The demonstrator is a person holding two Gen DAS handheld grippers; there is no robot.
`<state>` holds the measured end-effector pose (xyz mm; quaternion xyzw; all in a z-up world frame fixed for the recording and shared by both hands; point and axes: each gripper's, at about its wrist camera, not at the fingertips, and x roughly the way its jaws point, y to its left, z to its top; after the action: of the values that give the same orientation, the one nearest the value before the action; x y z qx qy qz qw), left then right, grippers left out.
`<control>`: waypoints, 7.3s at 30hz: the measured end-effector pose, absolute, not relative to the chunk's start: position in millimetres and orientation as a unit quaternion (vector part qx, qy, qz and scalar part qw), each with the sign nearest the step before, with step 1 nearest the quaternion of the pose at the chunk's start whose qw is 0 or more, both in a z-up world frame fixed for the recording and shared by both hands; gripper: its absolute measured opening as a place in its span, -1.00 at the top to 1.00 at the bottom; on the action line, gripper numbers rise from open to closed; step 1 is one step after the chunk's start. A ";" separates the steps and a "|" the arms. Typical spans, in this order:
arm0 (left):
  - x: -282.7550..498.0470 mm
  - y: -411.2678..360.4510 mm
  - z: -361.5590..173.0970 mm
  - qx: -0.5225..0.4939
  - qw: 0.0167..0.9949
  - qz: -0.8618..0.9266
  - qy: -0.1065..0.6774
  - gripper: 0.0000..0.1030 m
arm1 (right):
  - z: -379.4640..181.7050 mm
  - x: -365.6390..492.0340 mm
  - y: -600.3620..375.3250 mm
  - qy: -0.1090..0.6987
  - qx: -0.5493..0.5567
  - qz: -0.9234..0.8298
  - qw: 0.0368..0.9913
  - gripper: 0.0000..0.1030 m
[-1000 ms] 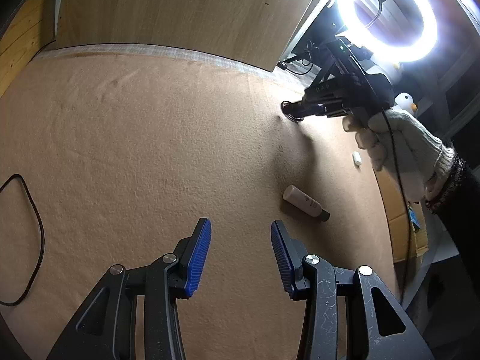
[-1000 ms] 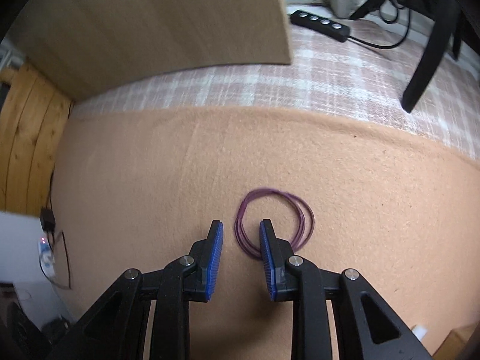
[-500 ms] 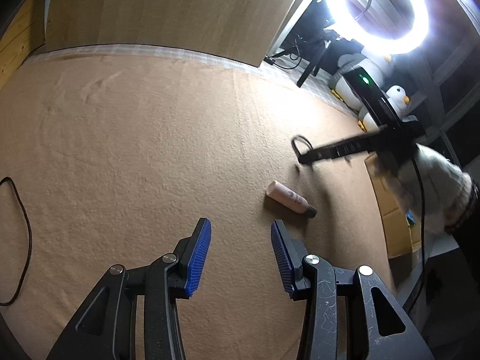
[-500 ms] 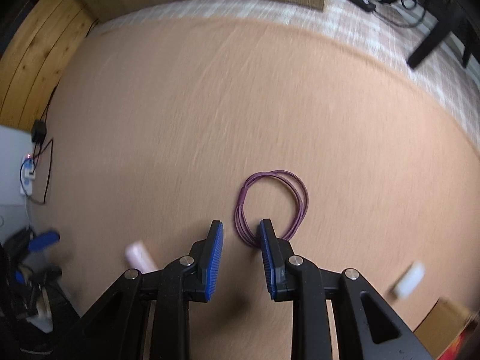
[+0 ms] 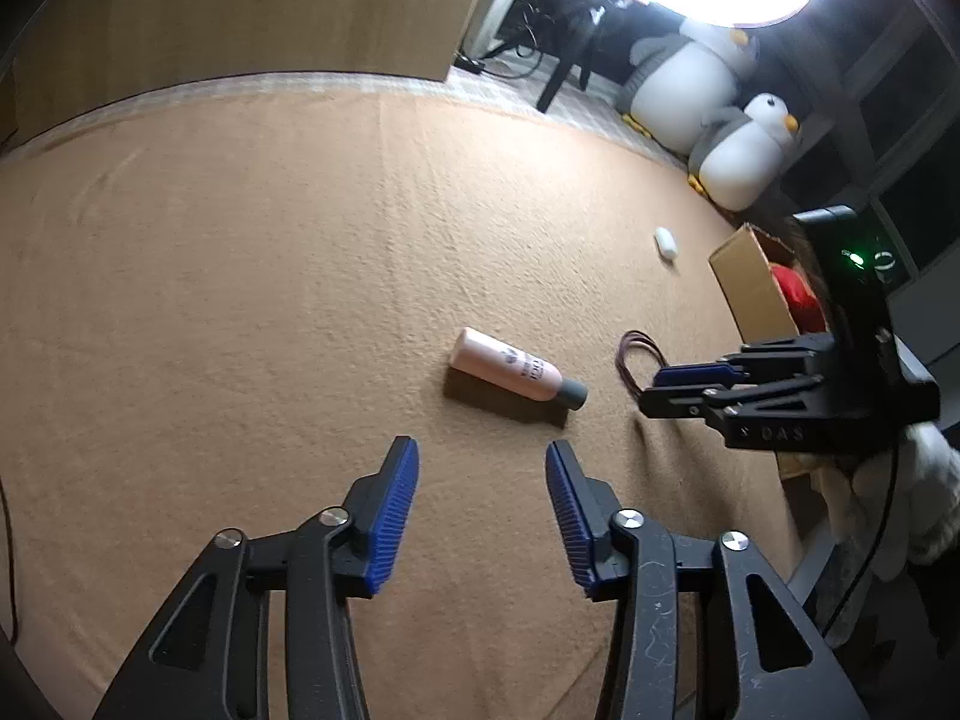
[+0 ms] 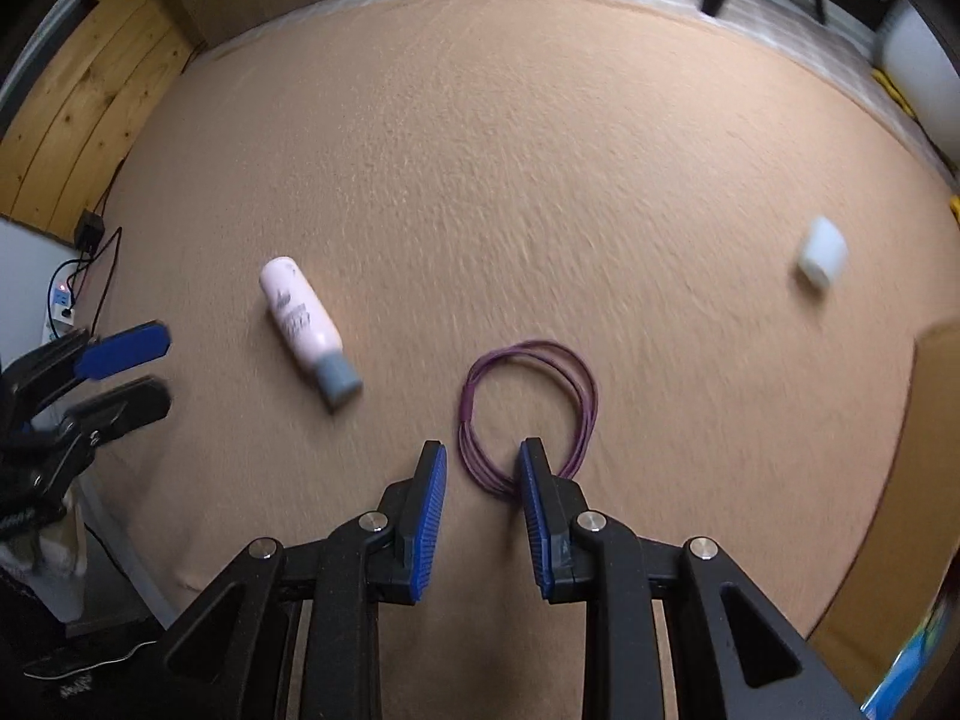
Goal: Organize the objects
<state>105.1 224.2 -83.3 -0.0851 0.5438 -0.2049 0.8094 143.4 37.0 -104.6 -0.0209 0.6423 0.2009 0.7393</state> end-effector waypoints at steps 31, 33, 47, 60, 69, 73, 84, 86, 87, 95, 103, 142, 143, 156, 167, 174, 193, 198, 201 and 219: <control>189.3 173.0 -112.2 0.009 0.797 -0.209 0.566 0.18 | -93.4 100.7 5.4 0.564 0.018 0.140 0.814 -0.27; 184.2 175.3 -111.9 0.015 0.796 -0.213 0.566 0.17 | -94.6 100.3 4.5 0.565 0.019 0.139 0.813 -0.27; 135.7 206.5 -96.8 -0.035 0.806 -0.212 0.552 -0.14 | -93.4 100.9 8.2 0.558 0.010 0.138 0.818 -0.27; 129.0 164.8 -103.7 0.048 0.798 -0.219 0.560 0.07 | -103.0 120.4 20.7 0.568 -0.046 0.128 0.812 -0.27; 134.7 159.3 -111.1 0.060 0.792 -0.217 0.568 0.43 | -110.1 136.5 23.8 0.597 -0.065 0.133 0.789 -0.27; 135.1 159.1 -112.2 0.064 0.792 -0.216 0.567 0.56 | -110.9 138.2 28.7 0.602 -0.086 0.135 0.782 -0.24; 134.5 165.2 -113.1 0.039 0.796 -0.218 0.563 0.57 | -104.7 135.1 46.2 0.608 -0.108 0.172 0.768 0.79; 134.8 167.5 -113.3 0.029 0.797 -0.218 0.563 0.57 | -104.4 134.7 47.2 0.607 -0.104 0.174 0.769 0.90; 134.8 168.2 -113.2 0.025 0.797 -0.218 0.563 0.57 | -104.3 134.7 47.9 0.606 -0.102 0.173 0.770 0.90; 133.9 177.9 -108.5 -0.004 0.802 -0.213 0.558 0.57 | -101.2 134.8 31.1 0.596 -0.064 0.168 0.782 0.90; 130.2 181.0 -90.9 -0.018 0.810 -0.216 0.545 0.57 | -80.5 126.3 13.3 0.576 -0.031 0.166 0.800 0.90; 100.0 -111.2 -43.5 0.029 0.765 -0.405 0.500 0.57 | -32.9 16.2 -245.0 0.527 0.087 -0.002 0.846 0.90; 100.3 -116.9 -44.6 0.031 0.764 -0.406 0.500 0.57 | -33.7 15.6 -247.0 0.527 0.088 -0.002 0.845 0.90; 99.2 -148.3 -40.2 0.045 0.764 -0.413 0.493 0.41 | -35.2 12.5 -260.4 0.519 0.102 0.001 0.849 0.83; 103.2 -124.6 -31.4 0.039 0.776 -0.400 0.486 0.37 | -33.1 12.2 -256.4 0.516 0.102 -0.001 0.851 0.32; 109.9 -96.3 -28.6 0.032 0.787 -0.382 0.484 0.37 | -30.7 11.3 -251.4 0.515 0.101 -0.011 0.851 0.19; 161.8 4.9 -42.3 0.018 0.819 -0.278 0.502 0.11 | -25.1 -4.6 -199.8 0.507 0.146 0.010 0.849 -0.29; 187.5 18.1 -46.2 0.011 0.821 -0.261 0.507 0.11 | -21.9 -8.9 -192.0 0.503 0.158 0.006 0.850 -0.29; 204.1 11.4 -49.3 0.013 0.819 -0.260 0.511 0.11 | -18.2 -11.8 -189.0 0.500 0.163 0.004 0.851 -0.29; 256.1 -53.4 -112.6 0.041 0.786 -0.246 0.565 0.12 | -11.7 -35.0 -198.6 0.493 0.168 -0.018 0.853 -0.29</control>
<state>256.1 -53.4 -112.6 0.0413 0.5650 -0.2463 0.7864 -35.0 -198.6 -11.7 0.1675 0.4935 -0.0177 0.8533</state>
